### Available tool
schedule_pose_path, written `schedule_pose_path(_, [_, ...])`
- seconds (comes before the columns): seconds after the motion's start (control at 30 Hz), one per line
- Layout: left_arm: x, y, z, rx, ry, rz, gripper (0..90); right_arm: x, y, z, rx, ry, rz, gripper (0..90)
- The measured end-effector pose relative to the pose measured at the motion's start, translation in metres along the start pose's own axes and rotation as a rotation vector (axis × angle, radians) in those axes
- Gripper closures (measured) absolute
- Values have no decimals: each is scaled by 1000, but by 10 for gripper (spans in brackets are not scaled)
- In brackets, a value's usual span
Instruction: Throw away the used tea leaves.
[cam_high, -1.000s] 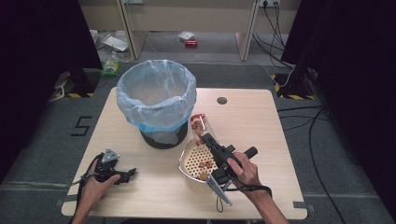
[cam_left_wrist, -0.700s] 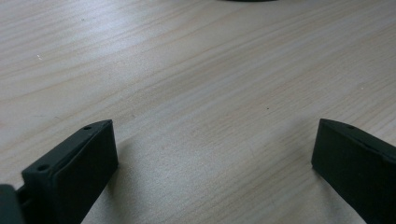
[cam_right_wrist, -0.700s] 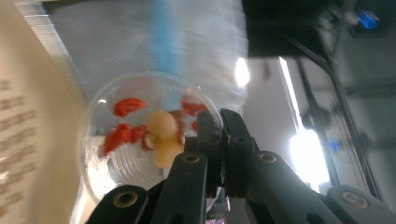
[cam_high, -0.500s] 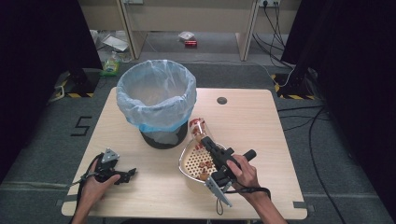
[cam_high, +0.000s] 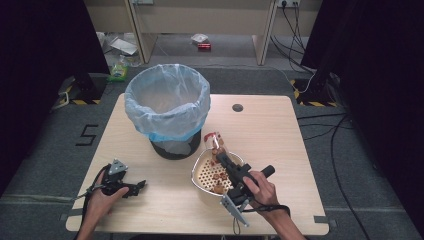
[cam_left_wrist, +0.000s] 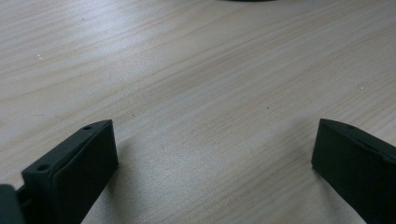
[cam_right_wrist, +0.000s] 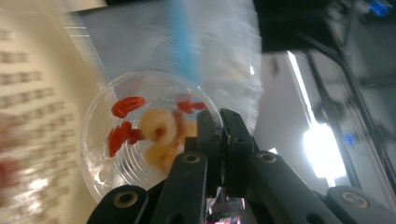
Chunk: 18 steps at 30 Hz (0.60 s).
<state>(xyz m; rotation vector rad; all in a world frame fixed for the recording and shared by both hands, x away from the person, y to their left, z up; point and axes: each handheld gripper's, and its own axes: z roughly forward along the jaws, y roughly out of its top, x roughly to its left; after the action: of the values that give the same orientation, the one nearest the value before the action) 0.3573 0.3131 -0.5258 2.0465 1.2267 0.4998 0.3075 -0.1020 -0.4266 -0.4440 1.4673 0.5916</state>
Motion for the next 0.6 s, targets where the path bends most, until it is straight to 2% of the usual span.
schedule_pose_path(0.03, [0, 0, 0, 0, 0, 0, 0, -2, -2, -3, 7, -44, 60, 884])
schedule_pose_path(0.1, [0, 0, 0, 0, 0, 0, 0, -5, 2, -8, -8, -95, 21, 883])
schedule_pose_path(0.17, [0, 0, 0, 0, 0, 0, 0, -13, 7, -11, -27, -158, -58, 883])
schedule_pose_path(0.33, [0, 0, 0, -1, 1, -1, 0, -6, 4, -3, -1, -126, -56, 883])
schedule_pose_path(0.47, [0, 0, 0, 0, 0, -1, 0, -13, 2, -3, -2, -156, -45, 883])
schedule_pose_path(0.5, [0, 0, 0, 0, 0, 0, 0, -12, 2, -2, -3, -138, -48, 882])
schedule_pose_path(0.53, [0, 0, 0, 0, 0, 0, 0, -11, 3, -2, -6, -132, -80, 883])
schedule_pose_path(0.6, [0, 0, 0, 0, 1, -1, 0, -14, 3, -7, -27, -187, -35, 883])
